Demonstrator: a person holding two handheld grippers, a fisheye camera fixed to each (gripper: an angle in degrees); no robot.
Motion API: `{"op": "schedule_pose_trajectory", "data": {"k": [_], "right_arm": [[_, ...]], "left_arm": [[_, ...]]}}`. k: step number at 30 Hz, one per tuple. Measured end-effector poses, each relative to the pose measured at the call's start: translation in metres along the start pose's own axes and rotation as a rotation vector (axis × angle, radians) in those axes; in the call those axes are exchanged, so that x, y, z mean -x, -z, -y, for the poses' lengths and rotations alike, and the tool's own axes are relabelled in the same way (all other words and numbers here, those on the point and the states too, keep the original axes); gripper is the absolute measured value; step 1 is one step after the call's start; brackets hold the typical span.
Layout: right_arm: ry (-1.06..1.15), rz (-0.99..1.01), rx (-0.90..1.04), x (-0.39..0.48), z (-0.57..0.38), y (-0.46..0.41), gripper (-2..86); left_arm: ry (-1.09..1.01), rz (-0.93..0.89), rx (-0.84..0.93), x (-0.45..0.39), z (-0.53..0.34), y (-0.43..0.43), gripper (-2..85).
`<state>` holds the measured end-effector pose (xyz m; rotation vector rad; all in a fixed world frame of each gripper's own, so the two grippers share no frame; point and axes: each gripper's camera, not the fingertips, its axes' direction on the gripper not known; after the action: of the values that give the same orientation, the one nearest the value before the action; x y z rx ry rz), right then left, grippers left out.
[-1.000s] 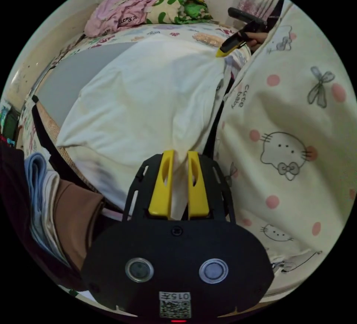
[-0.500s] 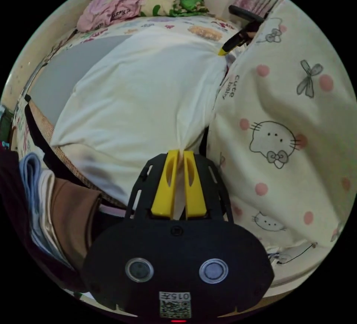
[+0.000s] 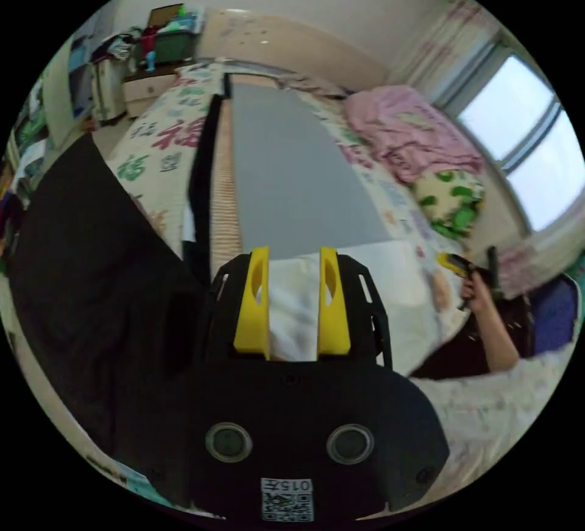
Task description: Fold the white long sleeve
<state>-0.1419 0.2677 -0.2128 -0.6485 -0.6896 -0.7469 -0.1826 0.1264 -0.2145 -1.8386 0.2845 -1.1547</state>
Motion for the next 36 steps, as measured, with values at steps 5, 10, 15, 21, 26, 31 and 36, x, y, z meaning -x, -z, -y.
{"op": "schedule_pose_trajectory", "data": {"k": [5, 10, 15, 21, 26, 31, 36], "right_arm": [[-0.03, -0.106, 0.112, 0.007, 0.049, -0.062, 13.3], [-0.035, -0.113, 0.21, 0.008, 0.059, -0.099, 7.9], [-0.003, -0.166, 0.176, 0.016, 0.054, -0.095, 1.1], [-0.002, -0.265, 0.116, 0.021, 0.045, -0.088, 0.5], [-0.008, -0.285, 0.114, 0.035, 0.023, -0.095, 2.3], [0.096, -0.302, -0.044, 0.066, -0.043, -0.019, 5.2], [0.33, -0.098, -0.04, 0.119, -0.161, 0.035, 2.4]], "left_arm": [[0.138, 0.202, 0.278, 0.033, 0.007, -0.072, 13.3], [0.246, 0.02, 0.321, 0.08, -0.006, -0.075, 8.0], [0.243, 0.042, 0.236, 0.094, -0.011, -0.04, 1.8], [0.268, 0.075, 0.151, 0.104, -0.001, -0.015, 1.5], [0.246, 0.092, 0.168, 0.1, 0.018, -0.012, 4.0], [0.211, -0.014, 0.035, 0.081, 0.037, 0.052, 5.2], [-0.294, -0.247, -0.142, -0.021, 0.007, 0.141, 4.5]]}}
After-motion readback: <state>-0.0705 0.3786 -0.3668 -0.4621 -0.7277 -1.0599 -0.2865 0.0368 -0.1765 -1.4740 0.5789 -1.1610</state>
